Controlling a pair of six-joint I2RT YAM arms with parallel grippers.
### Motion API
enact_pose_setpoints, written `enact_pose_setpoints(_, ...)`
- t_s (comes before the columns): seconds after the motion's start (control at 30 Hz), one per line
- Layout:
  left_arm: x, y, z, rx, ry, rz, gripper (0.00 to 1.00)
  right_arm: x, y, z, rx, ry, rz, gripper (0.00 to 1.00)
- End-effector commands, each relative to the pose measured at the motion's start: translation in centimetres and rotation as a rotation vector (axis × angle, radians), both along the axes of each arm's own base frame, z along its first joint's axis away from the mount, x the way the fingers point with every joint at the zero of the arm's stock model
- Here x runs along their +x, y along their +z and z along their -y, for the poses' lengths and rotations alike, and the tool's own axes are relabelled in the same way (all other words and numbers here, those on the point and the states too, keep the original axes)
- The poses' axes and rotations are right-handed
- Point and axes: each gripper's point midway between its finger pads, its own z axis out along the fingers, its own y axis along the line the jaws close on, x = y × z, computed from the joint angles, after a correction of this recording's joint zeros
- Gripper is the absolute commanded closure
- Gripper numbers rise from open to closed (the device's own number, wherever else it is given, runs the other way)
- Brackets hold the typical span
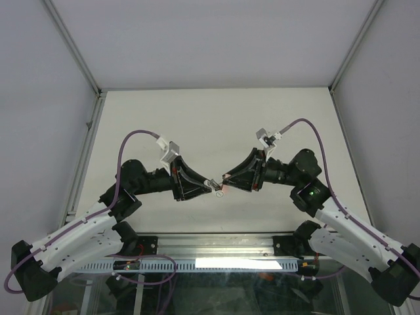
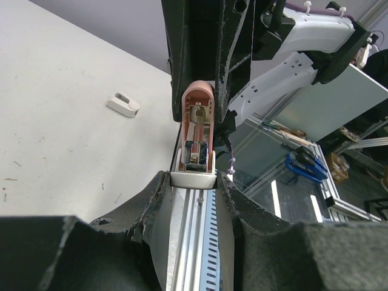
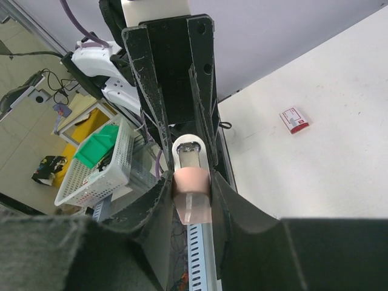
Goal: Load the staples into the stapler
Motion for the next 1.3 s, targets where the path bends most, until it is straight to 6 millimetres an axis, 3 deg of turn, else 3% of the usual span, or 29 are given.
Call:
enact_pose_setpoints(0.0,0.7,0.8,-0.5,-0.030,0.055,0.033,1.00,0.6,2.1,0.9,0.069,-0.064,0.038,1.00)
enact_pose_setpoints(0.37,2.6,-2.9,-1.6,0.037,0.207,-0.075,0.96,2.5,3.5,3.6,0.124,-0.306,0.081,1.00)
enact_pose_setpoints(0.53,2.6,-4.2,-1.6,0.051,0.214,-0.115,0.85,3.3,3.7,4.6,0.124,-0.390,0.097,1.00)
enact_pose_setpoints(0.7,2.6,-4.0,-1.8,0.041,0.226,-0.116,0.76,3.6,3.4,4.7,0.113,-0.405,0.098,1.00)
enact_pose_setpoints(0.73,2.6,-4.0,-1.8,0.040,0.227,-0.114,0.72,3.6,3.4,4.7,0.113,-0.406,0.097,1.00)
enact_pose_setpoints(0.9,2.8,-3.1,-2.3,0.032,0.255,-0.104,0.25,4.2,2.8,4.9,0.092,-0.439,0.112,1.00)
enact_pose_setpoints(1.0,4.6,-1.7,-3.8,0.045,0.400,-0.103,0.04,5.3,1.5,5.0,0.036,-0.479,0.138,1.00)
enact_pose_setpoints(1.17,7.9,1.6,-7.8,0.170,0.674,-0.065,0.01,7.5,-1.2,4.7,-0.056,-0.525,0.253,1.00)
enact_pose_setpoints(1.27,9.9,2.4,-9.8,0.285,0.794,-0.029,0.01,9.2,-3.0,3.6,-0.107,-0.524,0.303,1.00)
